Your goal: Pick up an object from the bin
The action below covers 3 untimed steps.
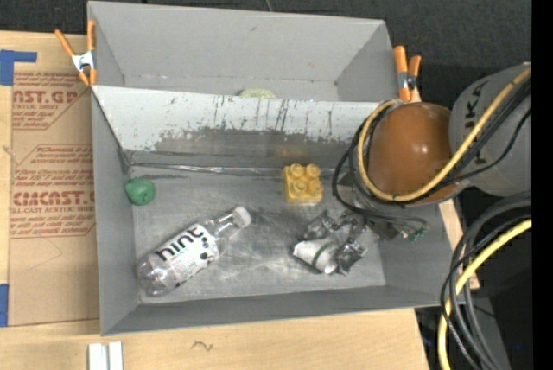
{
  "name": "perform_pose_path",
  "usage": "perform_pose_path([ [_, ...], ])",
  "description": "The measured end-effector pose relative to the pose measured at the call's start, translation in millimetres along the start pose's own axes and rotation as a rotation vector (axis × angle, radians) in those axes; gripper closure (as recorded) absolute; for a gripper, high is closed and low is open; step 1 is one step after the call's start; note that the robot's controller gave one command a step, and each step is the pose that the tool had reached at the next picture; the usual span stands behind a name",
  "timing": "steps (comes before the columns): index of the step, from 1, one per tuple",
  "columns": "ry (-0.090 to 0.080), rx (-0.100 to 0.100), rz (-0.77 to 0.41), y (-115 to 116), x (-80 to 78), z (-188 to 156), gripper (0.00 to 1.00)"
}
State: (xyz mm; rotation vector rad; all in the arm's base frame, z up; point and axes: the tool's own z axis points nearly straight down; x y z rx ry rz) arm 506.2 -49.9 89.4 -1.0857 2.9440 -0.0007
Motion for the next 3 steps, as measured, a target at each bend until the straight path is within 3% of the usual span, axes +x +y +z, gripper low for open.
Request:
perform_pose_path([
  [3,0.006,-0.006,0.000,2,0.3,-22,1.00],
])
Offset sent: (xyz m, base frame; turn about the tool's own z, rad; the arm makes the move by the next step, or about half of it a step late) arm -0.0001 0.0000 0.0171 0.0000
